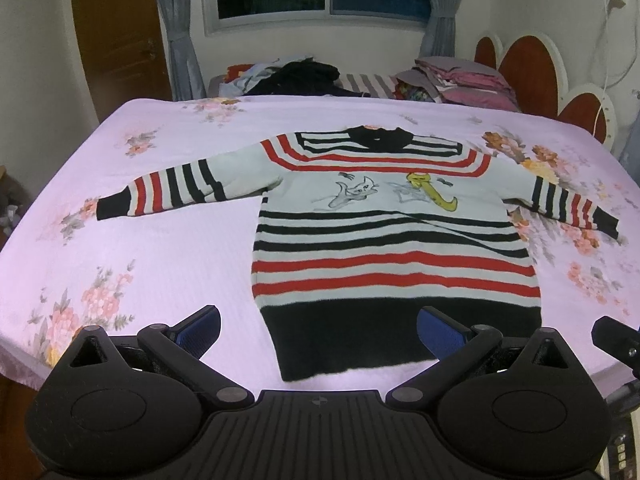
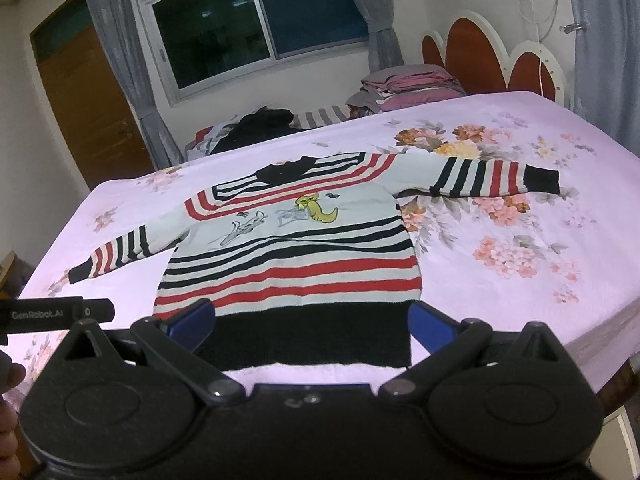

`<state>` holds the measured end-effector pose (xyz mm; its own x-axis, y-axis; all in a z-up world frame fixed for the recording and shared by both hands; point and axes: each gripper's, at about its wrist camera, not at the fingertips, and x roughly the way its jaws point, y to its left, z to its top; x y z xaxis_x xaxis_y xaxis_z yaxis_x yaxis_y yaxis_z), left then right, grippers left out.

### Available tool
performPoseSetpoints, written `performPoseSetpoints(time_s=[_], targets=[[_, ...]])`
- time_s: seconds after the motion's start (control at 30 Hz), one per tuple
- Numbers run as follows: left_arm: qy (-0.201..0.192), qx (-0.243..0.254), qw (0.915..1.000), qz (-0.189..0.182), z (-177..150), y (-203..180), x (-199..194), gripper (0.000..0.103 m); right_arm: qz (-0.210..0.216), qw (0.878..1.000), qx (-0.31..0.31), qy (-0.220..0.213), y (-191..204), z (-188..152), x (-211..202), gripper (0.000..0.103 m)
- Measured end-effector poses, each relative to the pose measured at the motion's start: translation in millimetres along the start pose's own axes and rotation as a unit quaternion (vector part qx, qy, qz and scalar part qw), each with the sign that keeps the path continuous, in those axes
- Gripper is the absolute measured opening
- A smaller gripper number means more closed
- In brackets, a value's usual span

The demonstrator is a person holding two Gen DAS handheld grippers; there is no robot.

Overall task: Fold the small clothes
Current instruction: 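Grasp the black sleeve cuff with the right gripper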

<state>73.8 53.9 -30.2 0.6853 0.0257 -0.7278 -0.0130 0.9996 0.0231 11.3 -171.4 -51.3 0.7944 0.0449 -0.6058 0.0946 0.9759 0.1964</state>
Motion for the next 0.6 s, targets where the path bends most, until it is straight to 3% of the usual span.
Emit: performPoseSetpoints(time_s=[0.6], targets=[[-0.002, 0.038, 0.9986, -0.038, 74.6, 31.0, 88.9, 0.103, -0.057, 0.997, 0.043, -0.011, 16.7, 44.0, 78.7, 0.103]])
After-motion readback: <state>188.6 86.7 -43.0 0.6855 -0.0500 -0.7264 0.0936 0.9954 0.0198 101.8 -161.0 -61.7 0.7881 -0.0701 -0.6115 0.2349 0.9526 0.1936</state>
